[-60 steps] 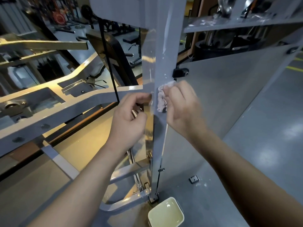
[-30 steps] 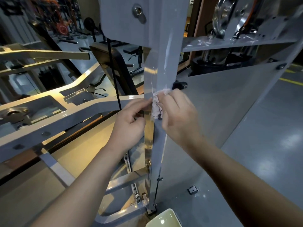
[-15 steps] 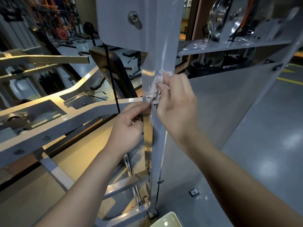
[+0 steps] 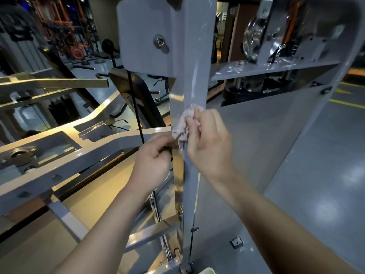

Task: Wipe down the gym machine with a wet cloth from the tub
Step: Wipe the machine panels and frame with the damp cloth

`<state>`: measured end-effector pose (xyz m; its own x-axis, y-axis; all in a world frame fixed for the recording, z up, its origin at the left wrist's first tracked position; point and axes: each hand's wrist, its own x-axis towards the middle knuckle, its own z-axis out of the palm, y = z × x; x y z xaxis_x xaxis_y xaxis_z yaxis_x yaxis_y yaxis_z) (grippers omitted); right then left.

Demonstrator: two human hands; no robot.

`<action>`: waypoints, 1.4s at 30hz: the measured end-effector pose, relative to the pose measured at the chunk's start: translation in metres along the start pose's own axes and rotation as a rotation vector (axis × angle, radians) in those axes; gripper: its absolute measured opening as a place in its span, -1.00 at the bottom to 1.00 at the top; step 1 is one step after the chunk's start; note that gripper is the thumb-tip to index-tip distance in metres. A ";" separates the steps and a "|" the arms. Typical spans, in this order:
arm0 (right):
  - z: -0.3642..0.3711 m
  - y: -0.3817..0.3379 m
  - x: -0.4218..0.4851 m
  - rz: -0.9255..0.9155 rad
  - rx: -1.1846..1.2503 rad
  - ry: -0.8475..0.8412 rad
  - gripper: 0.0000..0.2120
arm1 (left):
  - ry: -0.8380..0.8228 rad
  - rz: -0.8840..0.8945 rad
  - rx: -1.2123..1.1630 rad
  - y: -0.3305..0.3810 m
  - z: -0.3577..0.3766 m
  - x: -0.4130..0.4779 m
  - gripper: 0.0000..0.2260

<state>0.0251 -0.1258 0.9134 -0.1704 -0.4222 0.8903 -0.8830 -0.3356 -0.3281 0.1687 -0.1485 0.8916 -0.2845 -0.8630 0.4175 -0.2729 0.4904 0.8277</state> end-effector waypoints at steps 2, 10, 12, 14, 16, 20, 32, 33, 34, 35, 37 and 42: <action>-0.004 0.004 0.008 -0.058 -0.031 -0.041 -0.86 | 0.023 -0.019 0.008 0.006 -0.001 0.002 -0.51; -0.008 0.006 0.022 -0.074 -0.060 0.009 -0.91 | 0.180 0.063 -0.002 0.029 -0.010 0.012 -0.57; -0.012 0.012 0.017 -0.164 -0.106 -0.069 -0.88 | 0.148 0.124 -0.006 0.033 -0.014 0.014 -0.52; -0.017 0.013 0.038 -0.195 -0.125 -0.045 -0.87 | 0.123 0.167 -0.021 0.037 -0.015 0.016 -0.46; -0.019 0.008 0.064 -0.169 -0.112 0.030 -0.88 | 0.110 0.195 -0.027 0.040 -0.013 0.020 -0.42; -0.013 0.006 0.048 -0.121 -0.059 0.044 -0.92 | 0.105 0.230 -0.052 0.042 -0.010 0.028 -0.43; -0.016 0.002 0.052 -0.209 -0.116 0.021 -0.88 | 0.093 0.222 -0.094 0.041 -0.014 0.035 -0.46; -0.018 0.004 0.048 -0.257 -0.145 -0.016 -0.87 | 0.085 0.224 -0.091 0.040 -0.015 0.035 -0.45; -0.020 0.006 0.052 -0.293 -0.160 -0.030 -0.87 | 0.081 0.218 -0.087 0.039 -0.016 0.035 -0.45; -0.022 0.004 0.063 -0.301 -0.156 -0.018 -0.88 | 0.077 0.209 -0.083 0.040 -0.017 0.034 -0.44; -0.025 -0.002 0.093 -0.246 -0.121 0.075 -0.87 | 0.066 0.191 -0.084 0.042 -0.017 0.033 -0.42; -0.020 -0.002 0.077 -0.221 -0.101 0.063 -0.88 | 0.060 0.201 -0.072 0.045 -0.020 0.035 -0.46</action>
<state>0.0054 -0.1410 0.9885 0.0079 -0.2934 0.9560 -0.9406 -0.3267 -0.0925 0.1648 -0.1587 0.9508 -0.2707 -0.7556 0.5965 -0.1497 0.6451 0.7493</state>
